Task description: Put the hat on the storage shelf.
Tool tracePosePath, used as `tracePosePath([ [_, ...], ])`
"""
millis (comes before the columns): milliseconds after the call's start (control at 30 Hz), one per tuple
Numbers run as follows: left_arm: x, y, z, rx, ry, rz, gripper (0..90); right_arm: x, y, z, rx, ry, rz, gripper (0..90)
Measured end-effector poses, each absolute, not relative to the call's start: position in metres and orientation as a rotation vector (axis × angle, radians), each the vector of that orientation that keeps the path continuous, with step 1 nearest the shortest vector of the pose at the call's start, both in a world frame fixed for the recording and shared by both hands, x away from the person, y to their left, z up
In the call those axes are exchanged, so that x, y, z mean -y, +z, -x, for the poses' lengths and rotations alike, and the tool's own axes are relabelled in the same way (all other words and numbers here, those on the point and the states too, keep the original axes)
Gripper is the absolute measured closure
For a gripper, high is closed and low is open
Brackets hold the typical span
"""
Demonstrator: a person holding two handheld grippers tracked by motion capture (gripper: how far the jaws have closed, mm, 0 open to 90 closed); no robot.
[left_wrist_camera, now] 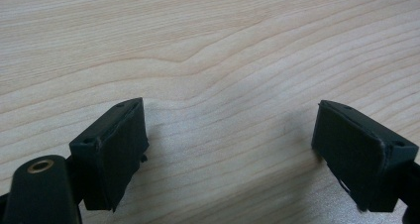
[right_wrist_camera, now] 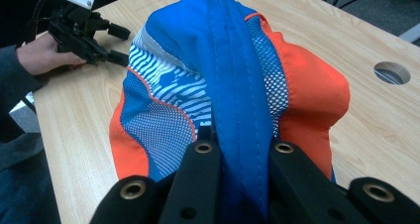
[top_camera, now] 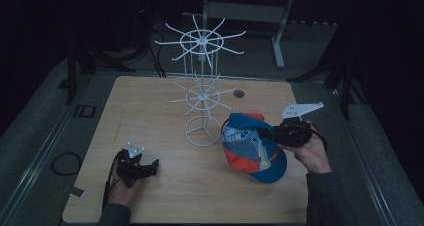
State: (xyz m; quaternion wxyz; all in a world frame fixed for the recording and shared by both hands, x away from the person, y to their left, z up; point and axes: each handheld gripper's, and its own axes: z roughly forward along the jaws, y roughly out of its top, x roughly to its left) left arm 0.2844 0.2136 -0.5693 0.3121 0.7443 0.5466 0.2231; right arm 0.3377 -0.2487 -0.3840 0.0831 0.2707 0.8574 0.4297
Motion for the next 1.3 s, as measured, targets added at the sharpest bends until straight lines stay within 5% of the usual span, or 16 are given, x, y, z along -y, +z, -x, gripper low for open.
tracePosePath([
  [1300,-0.213,-0.569,-0.285,-1.445,0.590,-1.959,14.2,0.269,-0.329,-0.345,-2.374,1.440,-0.831,88.3],
])
